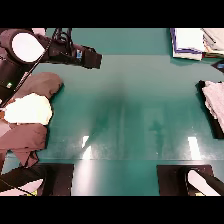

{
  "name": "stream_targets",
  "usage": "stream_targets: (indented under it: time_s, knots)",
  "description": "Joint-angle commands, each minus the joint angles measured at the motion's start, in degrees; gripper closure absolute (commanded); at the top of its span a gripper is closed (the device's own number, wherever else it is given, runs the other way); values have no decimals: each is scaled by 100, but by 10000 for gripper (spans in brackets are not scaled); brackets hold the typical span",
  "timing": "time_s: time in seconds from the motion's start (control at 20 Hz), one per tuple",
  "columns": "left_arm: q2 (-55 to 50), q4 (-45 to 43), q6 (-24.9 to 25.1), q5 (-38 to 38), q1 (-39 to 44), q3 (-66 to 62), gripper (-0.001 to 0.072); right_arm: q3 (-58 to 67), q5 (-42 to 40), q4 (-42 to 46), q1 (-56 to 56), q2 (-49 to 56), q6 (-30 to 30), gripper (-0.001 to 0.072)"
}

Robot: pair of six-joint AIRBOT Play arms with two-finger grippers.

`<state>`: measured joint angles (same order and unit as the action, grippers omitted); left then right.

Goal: Fold the shirts.

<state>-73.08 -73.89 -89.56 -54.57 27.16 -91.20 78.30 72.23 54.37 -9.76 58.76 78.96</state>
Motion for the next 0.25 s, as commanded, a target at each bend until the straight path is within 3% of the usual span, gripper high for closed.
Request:
stream_targets:
  time_s: [0.0,0.2]
  knots:
    - [0,0,-4,271,0,0,688,22,-136,-15,876,-22,-17,698]
    - [0,0,-2,319,0,2,688,-114,-70,-22,1003,-15,-15,698]
